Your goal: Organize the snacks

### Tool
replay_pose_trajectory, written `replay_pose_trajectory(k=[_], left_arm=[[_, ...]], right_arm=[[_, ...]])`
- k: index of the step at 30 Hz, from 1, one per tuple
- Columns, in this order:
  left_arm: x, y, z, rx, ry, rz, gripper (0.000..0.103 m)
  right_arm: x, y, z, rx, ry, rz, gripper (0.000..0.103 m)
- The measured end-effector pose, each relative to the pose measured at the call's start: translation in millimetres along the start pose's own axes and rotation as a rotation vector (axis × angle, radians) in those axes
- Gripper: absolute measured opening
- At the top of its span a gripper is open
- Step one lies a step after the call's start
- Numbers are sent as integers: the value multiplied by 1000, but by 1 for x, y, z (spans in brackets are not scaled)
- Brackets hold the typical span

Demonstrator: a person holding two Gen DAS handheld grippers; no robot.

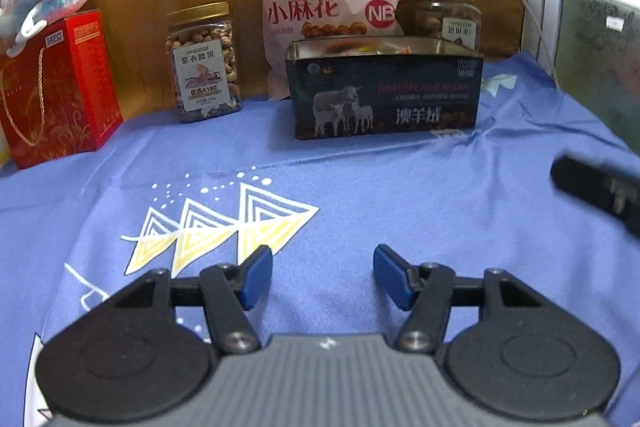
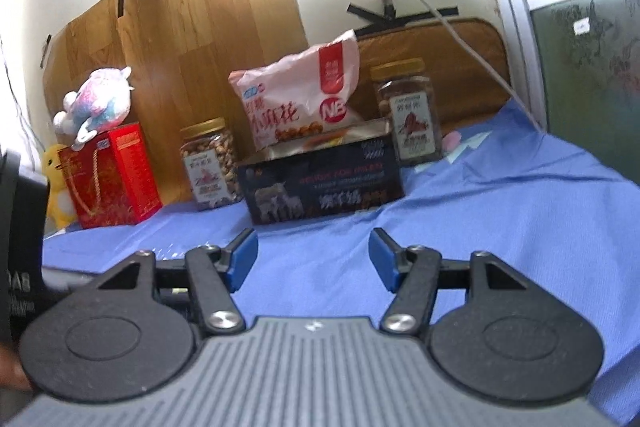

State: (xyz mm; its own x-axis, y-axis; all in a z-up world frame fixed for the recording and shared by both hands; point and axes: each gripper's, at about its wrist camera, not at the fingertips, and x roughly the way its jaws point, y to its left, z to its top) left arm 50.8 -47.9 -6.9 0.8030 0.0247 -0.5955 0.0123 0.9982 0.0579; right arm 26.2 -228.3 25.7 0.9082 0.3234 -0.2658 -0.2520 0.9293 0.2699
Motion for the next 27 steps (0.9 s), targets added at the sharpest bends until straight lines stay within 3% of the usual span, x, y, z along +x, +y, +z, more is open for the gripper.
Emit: replay_pose_trajectory(k=[10,13,27], left_arm=[[1,-4,-4,22,-37,33,67],[2,-4,-5,20,-38,39,69],[3,-5,-6,28,-41,56,72]], right_arm=[[18,-15,10,-5,-74,-49,68],[30,-21,0,-3,-13,-62,69],[28,-25,1,39,-7,-7,74]])
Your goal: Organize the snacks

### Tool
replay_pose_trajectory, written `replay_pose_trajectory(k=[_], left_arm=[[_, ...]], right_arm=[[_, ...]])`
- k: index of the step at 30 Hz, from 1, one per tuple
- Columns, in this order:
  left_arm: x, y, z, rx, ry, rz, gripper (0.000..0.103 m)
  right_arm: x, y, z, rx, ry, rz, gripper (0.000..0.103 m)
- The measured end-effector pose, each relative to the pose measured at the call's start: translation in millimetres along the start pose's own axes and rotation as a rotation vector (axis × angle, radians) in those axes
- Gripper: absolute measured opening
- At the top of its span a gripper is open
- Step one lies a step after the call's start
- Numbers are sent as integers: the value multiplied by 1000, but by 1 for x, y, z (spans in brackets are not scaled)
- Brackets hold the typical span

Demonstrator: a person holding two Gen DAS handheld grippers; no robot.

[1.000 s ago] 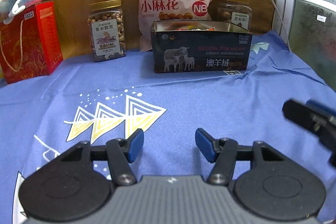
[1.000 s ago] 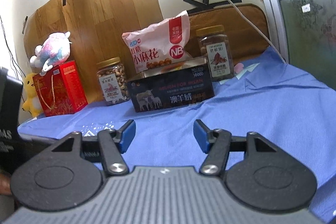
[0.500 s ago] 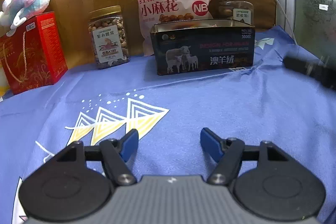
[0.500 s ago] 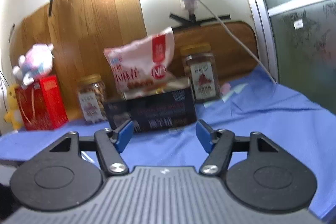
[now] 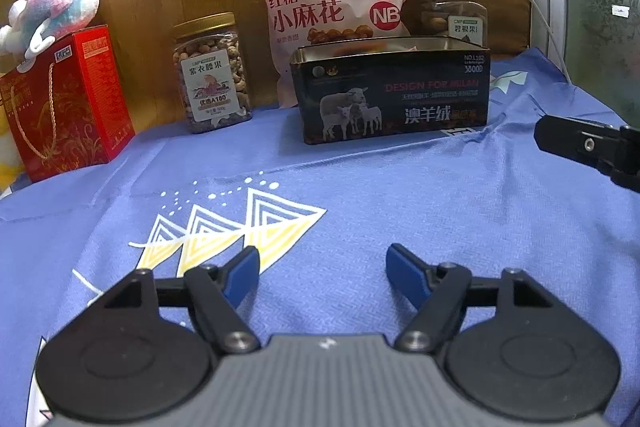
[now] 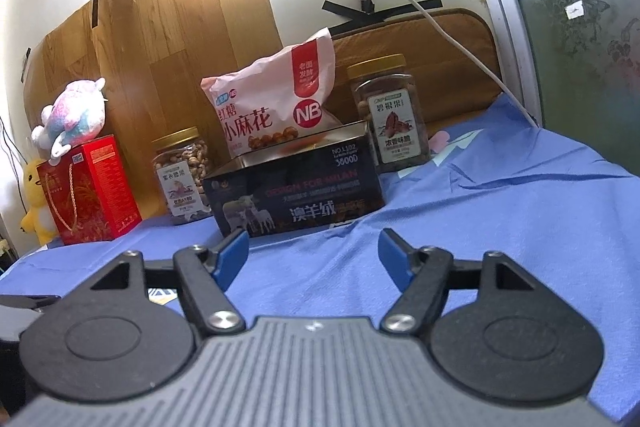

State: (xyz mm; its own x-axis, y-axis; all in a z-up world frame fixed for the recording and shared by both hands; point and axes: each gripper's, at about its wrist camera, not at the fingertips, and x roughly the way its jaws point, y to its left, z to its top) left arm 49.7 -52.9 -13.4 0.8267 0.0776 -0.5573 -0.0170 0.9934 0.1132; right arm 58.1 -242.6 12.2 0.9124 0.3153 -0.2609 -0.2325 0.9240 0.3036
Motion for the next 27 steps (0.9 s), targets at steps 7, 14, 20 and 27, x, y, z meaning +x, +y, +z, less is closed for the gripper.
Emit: replay_pose_trajectory(k=[7,14,20,27], left_arm=[[2,0,2,-1,17,-16,97],[1,-3,0,17,9,-8,97],[0,-4,-1,25,4,3,98],[0,-2,0,15,6,14,102]], right_arm=[[6,5,0,-31,44,27,74],[7,8,-1,-53,57,38,74],[6,8,-1,-46,52,37,75],[4,7,-1,-37,38,35,76]])
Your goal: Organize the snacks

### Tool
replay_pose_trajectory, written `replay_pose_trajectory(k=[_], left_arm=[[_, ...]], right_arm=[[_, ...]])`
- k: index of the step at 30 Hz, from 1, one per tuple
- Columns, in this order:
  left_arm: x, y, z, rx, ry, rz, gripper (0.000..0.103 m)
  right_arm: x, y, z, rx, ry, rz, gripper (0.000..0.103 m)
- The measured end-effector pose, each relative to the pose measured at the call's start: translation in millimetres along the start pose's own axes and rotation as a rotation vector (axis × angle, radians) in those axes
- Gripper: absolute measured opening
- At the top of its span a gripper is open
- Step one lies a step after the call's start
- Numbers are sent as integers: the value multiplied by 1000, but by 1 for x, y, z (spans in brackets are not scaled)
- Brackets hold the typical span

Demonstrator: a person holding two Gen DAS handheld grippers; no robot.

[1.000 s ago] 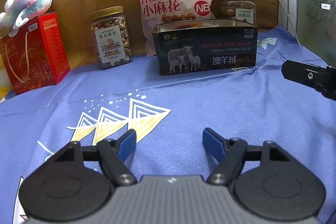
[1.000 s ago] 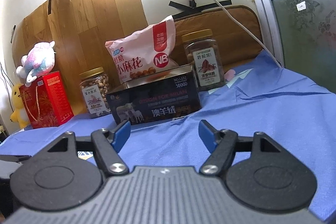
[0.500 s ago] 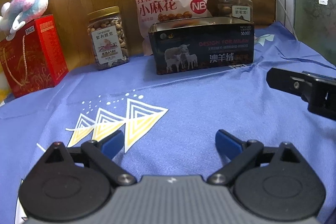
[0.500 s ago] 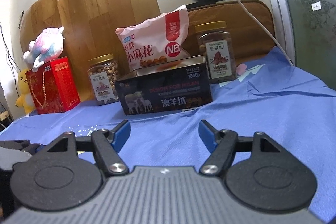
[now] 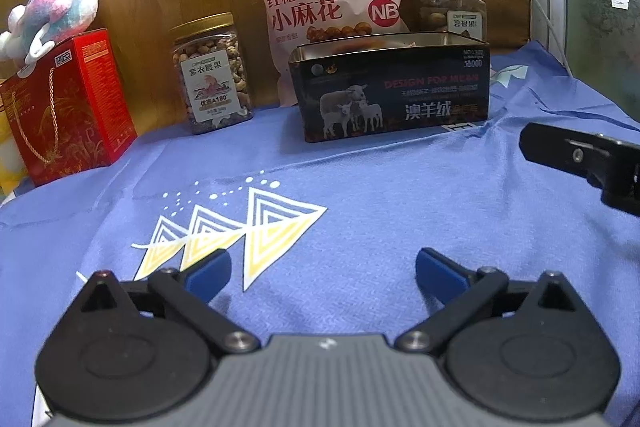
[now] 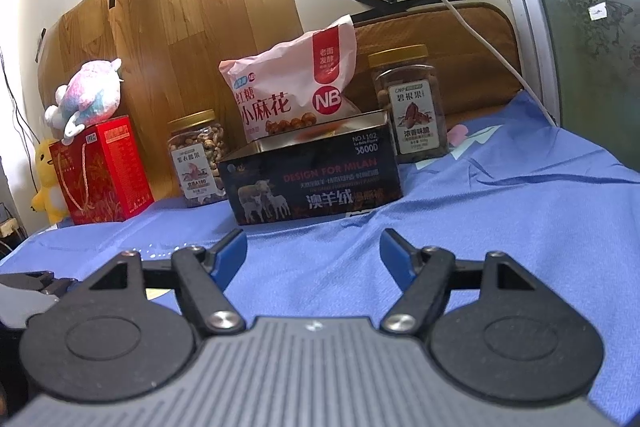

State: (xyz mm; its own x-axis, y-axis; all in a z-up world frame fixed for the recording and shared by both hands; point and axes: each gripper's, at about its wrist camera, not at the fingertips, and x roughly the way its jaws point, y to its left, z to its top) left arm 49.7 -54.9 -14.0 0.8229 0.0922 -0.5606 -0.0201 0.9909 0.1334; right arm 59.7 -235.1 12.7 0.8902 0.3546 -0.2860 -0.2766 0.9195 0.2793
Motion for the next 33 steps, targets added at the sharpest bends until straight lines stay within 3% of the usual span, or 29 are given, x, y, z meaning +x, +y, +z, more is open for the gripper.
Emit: replay_pose_trajectory(k=[15,22,33], left_arm=[[-1,9,0,-36,9,18,103],[-10,15,10,-38,-30,118,103],[-27,24,26,-60,-50,166,103]], right_arm=[[-3,-1,0,6,-13,6,77],[-4,-3,1,18,-27,17,78],[-6,-3,0,24,-30,21,79]])
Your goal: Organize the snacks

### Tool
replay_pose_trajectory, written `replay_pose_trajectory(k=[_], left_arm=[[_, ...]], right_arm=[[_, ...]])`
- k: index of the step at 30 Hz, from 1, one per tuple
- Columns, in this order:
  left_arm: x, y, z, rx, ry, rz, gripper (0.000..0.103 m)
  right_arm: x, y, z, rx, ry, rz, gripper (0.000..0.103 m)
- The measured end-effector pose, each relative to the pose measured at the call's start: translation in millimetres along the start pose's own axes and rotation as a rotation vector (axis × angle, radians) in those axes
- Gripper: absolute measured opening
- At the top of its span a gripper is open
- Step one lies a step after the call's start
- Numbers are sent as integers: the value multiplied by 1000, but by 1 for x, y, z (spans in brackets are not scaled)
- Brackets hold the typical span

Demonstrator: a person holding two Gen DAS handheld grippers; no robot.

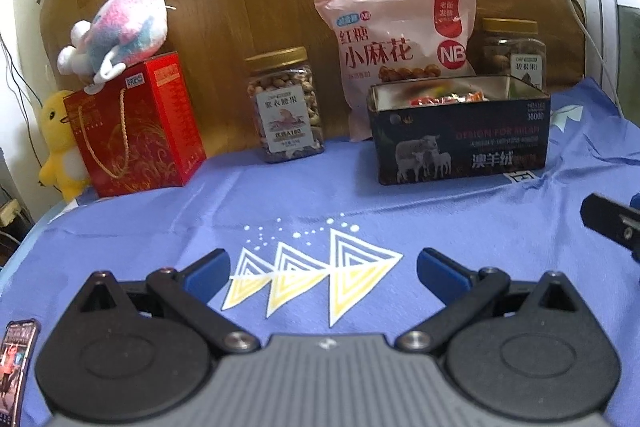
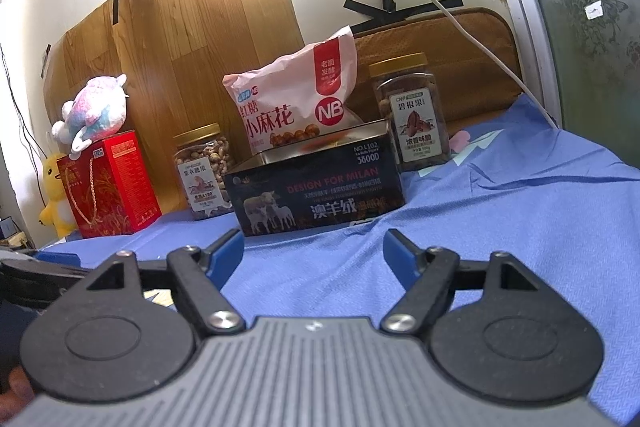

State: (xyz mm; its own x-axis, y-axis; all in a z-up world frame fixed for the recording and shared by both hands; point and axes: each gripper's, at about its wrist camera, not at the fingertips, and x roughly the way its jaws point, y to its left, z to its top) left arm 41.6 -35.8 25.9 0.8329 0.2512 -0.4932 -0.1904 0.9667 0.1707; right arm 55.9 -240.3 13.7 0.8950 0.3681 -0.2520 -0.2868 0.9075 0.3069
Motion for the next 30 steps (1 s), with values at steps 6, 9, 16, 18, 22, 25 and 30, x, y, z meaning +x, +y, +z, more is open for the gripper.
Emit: replay_pose_trajectory(k=[6,9,16,18,22,25,30], left_arm=[[-7,10,7,-61,-6,-11,103],[-6,11,8,-47,12,-13,103],[-13,8,8,-8,16,-8,103],[-17,8,9,-8,6,-16,103],[-22,9,10,-4,-14,-23,103],[-24,8,10,1,-20,-22,103],[-27,9,10,2,-22,-20,103]], right_arm=[[0,0,1,1,-4,3,80],[0,0,1,-1,-4,1,80],[-6,3,1,-12,34,-25,80],[-10,2,3,5,46,-18,80],[-22,4,12,17,34,0,82],[-31,8,17,14,12,23,83],[-38,17,21,1,-2,58,85]])
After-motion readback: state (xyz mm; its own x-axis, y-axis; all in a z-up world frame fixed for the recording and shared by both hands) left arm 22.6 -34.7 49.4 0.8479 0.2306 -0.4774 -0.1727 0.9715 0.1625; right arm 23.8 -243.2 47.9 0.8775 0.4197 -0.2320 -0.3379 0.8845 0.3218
